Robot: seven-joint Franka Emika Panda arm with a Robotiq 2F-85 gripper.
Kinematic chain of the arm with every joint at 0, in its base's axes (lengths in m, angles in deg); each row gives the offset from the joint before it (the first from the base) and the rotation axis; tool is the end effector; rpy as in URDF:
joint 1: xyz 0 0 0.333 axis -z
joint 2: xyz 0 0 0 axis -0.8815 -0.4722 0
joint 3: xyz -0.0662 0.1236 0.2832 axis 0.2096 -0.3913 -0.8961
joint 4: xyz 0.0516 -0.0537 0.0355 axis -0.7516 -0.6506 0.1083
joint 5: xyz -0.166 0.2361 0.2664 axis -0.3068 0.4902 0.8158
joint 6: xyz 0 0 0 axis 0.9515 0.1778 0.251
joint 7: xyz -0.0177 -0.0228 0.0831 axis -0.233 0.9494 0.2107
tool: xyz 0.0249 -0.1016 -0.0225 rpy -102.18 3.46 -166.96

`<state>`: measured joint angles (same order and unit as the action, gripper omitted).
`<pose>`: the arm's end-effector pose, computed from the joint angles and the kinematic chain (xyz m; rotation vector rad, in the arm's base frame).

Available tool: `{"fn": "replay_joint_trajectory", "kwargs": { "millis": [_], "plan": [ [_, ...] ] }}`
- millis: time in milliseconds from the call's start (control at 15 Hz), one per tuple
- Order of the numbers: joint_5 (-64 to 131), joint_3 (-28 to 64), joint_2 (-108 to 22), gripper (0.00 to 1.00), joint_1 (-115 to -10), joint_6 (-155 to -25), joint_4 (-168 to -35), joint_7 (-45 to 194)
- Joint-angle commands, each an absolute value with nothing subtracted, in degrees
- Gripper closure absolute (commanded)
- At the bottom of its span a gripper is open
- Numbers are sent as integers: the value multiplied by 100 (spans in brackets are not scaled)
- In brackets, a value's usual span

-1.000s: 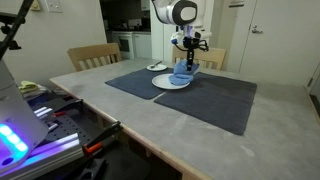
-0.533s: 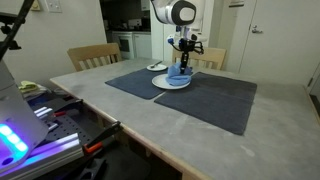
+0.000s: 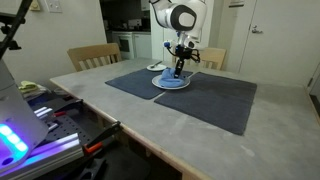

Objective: Use the towel to wipe the plate in the middle of the mats

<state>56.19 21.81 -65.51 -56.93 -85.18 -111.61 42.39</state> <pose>0.6211 -0.1257 0.1575 -2.5858 1.5461 0.3228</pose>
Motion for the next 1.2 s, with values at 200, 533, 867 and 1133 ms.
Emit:
{"fn": "replay_joint_trajectory", "kwargs": {
  "millis": [200,533,867,1133],
  "plan": [
    [5826,2054,-6117,98,-5586,-8163,-11866,4504],
    [5824,1987,-5891,98,-5648,-7963,-12232,4686],
    [6054,1856,-5869,98,-5677,-8453,-12177,4861],
    [6268,1777,-6018,98,-5683,-8772,-11759,4829]
  ]
}}
